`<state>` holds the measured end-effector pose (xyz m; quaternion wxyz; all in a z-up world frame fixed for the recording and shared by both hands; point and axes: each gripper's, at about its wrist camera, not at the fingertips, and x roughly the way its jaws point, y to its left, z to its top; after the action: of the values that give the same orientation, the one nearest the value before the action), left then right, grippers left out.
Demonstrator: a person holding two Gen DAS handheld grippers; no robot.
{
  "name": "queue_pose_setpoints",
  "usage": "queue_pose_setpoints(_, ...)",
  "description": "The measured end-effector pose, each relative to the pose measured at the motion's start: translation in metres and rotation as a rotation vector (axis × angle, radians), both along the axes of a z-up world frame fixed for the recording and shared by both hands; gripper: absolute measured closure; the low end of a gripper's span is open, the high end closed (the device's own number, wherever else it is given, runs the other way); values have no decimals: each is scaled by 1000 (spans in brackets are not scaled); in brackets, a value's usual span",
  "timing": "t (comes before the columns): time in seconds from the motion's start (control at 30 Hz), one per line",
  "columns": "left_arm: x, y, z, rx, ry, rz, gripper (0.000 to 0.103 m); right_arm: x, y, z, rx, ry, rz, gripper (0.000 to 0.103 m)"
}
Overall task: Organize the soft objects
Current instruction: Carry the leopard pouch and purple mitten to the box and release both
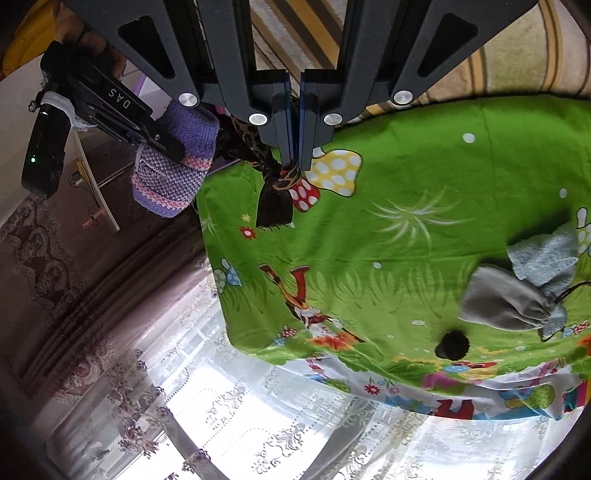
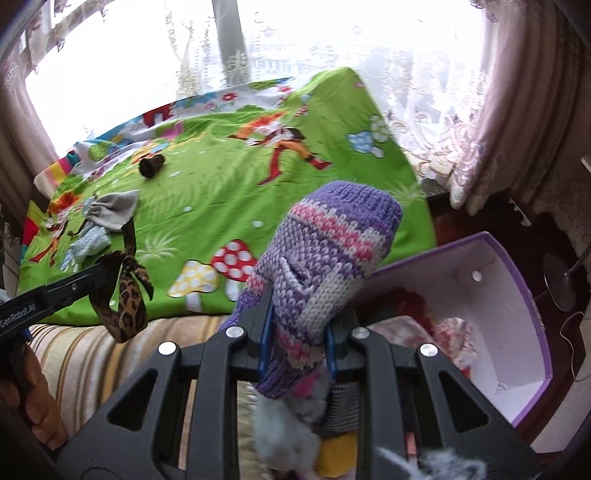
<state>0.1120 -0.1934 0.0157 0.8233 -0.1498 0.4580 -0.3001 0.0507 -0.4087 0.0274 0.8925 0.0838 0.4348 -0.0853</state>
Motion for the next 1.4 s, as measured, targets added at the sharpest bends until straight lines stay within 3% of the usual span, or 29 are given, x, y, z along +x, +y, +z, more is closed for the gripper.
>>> queue_pose_setpoints(0.67,-43,-122,-7,53,56,-276,97,-56,-101,-21,-82,71,-226,73)
queue_pose_setpoints(0.77,-48,-135,-13,89,65,-315,84,-60,-109,-22,-82,76,-249,70)
queue_pose_setpoints(0.83,-50,-135,-15,99,66,-315,61,-62,-113,-22,-81,75,-260,68)
queue_pose_setpoints(0.93,-49,-132,-13,90,65,-302,49,-62,-115,-21,-85,70,-266,61)
queue_pose_setpoints(1.13,-46,-126,-13,77,74,-284,49,-60,-110,-18,-89,62,-255,53)
queue_pose_setpoints(1.4,-38,-111,-10,66,65,-243,49,-55,-99,-14,-100,59,-227,51)
